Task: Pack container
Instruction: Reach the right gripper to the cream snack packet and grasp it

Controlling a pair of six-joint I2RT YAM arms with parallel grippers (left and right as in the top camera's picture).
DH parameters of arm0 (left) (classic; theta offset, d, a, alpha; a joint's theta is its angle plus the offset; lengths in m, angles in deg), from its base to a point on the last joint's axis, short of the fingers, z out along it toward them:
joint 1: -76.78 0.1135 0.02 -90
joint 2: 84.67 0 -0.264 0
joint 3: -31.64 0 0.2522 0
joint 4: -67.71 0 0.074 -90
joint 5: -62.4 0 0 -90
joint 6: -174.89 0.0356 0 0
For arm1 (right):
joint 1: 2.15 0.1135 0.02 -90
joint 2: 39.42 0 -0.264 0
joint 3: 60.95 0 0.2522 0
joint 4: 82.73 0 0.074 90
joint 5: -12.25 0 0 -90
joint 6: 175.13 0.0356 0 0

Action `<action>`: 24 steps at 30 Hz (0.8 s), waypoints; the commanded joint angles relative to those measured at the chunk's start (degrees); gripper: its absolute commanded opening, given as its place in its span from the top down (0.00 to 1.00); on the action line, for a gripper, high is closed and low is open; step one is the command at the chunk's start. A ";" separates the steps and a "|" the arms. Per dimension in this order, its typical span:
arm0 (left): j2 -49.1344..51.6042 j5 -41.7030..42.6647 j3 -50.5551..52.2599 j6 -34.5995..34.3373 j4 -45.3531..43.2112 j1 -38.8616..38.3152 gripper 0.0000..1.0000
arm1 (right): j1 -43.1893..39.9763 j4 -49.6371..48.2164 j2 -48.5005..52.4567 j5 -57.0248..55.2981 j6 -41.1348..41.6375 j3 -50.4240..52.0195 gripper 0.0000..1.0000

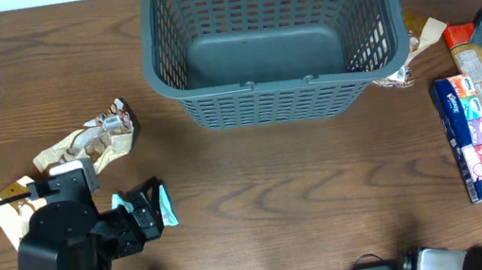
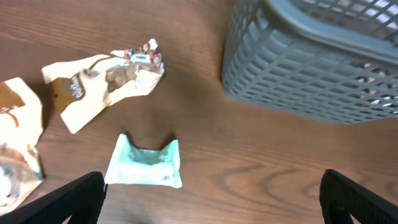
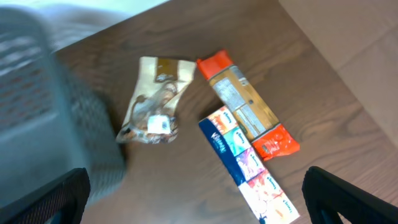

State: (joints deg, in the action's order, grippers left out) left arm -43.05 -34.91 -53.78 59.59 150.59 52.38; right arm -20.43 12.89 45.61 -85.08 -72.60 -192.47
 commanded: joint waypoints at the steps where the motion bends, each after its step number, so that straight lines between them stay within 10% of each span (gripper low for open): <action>1: 0.15 -1.33 -0.37 0.17 1.20 0.35 0.01 | -3.43 -1.31 5.07 -0.50 8.61 -0.48 0.01; 24: 0.17 -1.44 -0.37 -5.22 2.67 0.35 0.01 | -6.38 -6.97 26.69 14.19 20.83 -0.46 0.01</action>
State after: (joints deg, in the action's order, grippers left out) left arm -43.05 -35.35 -53.78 55.26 153.19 52.38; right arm -27.14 6.36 71.23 -71.77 -57.76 -192.47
